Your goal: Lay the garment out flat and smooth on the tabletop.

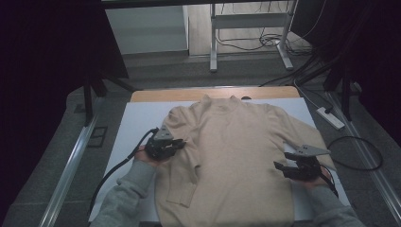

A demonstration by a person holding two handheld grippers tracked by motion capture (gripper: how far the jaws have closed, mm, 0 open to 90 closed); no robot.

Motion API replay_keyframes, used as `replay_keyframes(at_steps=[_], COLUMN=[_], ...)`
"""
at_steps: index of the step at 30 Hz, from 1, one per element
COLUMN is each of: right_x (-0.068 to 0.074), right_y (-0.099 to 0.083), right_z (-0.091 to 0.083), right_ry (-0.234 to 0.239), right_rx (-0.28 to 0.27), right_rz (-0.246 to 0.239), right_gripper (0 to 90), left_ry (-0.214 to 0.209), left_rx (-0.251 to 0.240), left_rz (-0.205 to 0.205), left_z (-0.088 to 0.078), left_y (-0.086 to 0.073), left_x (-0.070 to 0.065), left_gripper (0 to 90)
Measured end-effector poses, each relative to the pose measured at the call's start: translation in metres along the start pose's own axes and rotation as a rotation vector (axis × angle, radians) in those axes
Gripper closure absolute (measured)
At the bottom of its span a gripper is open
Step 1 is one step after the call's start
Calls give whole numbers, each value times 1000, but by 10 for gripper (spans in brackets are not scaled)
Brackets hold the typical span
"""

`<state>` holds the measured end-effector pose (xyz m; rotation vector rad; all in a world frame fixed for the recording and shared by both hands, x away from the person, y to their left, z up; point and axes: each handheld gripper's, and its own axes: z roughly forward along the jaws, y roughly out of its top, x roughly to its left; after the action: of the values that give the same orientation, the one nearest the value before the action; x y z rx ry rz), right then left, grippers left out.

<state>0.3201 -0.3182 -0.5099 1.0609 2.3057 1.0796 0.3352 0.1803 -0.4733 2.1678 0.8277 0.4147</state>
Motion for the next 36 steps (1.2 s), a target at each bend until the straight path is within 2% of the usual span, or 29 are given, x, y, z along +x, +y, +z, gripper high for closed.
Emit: replay_keyframes(at_steps=[5,11,13,20,22,26,27,28,29,31,34,36], right_x=[-1,-1,-1,-3,-3,-3,-3,-3,-3,-3,-3,-3], right_y=[0,0,0,0,0,0,0,0,0,0,0,0], right_z=[0,-1,-1,-1,-1,0,0,-1,-1,-1,0,0], right_ry=[-7,-15,-18,-22,-23,-26,-27,-28,-28,-29,-30,-30], right_rx=[-1,-5,-3,-5,-5,-1,0,-1,-1,-1,1,1], right_rz=[4,3,5,8,9,10,9,9,10,10,9,9], right_gripper=[385,385,384,383,383,383,383,383,382,382,382,382], left_ry=[107,194,223,332,382,457,481,481,537,575,620,614], left_rx=[19,22,32,115,141,155,161,161,173,192,187,166], left_rz=[-40,-122,-145,-218,-226,-281,-288,-288,-297,-311,-351,-362], left_z=[-30,-63,-69,-79,-85,-103,-107,-107,-115,-122,-129,-129], left_y=[-20,-36,-41,-68,-75,-89,-93,-93,-100,-106,-115,-118], left_x=[25,61,73,116,128,151,156,156,164,172,177,175], left_gripper=[809,805,802,803,803,803,804,804,803,802,759,652])
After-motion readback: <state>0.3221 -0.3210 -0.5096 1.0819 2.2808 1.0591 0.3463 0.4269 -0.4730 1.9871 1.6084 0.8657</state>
